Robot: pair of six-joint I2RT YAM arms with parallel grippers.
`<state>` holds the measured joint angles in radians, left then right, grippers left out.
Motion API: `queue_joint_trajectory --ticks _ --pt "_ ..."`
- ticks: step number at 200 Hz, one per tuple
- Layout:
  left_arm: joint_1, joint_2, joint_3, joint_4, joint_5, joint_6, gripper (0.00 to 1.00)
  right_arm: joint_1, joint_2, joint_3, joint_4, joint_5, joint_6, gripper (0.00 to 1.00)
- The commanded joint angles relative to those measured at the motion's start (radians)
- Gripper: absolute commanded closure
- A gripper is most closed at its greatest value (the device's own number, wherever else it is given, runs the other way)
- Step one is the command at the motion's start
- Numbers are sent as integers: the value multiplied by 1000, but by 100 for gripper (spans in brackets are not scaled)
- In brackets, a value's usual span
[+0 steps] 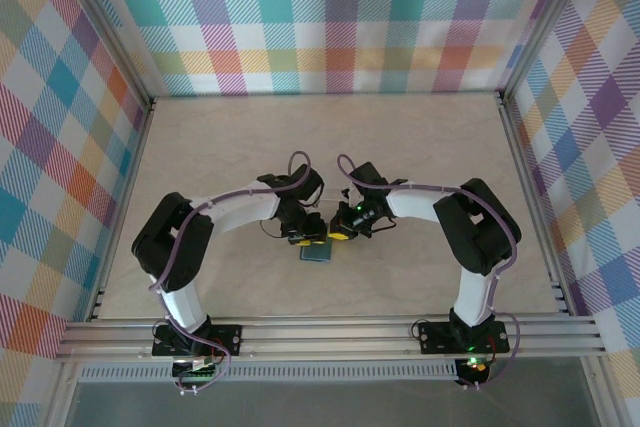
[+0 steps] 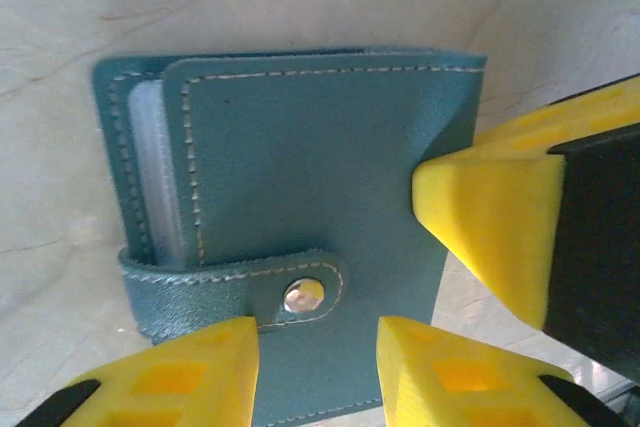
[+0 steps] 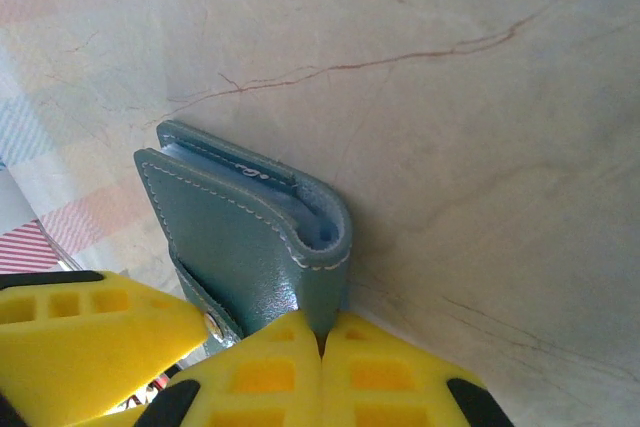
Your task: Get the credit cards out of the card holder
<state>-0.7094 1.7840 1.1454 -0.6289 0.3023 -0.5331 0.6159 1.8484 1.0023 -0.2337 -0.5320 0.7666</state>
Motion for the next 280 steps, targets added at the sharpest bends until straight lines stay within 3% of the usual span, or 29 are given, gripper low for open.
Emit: queue_joint_trajectory --ticks 1,44,86,160,215,280 --pt "-23 42 54 -31 14 34 64 7 -10 15 -35 3 -18 100" --pt "-56 106 125 -148 -157 44 60 7 -14 0 -27 1 -13 100" --pt "-80 142 140 -195 -216 57 58 6 -13 -2 -30 -2 -13 100" --pt "-95 163 148 -209 -268 59 79 7 -15 6 -46 13 -19 100" --pt "-72 87 132 -189 -231 51 92 7 -18 7 -68 27 -30 100" --pt "56 -51 16 -93 -77 13 98 7 -39 31 -167 73 -76 100"
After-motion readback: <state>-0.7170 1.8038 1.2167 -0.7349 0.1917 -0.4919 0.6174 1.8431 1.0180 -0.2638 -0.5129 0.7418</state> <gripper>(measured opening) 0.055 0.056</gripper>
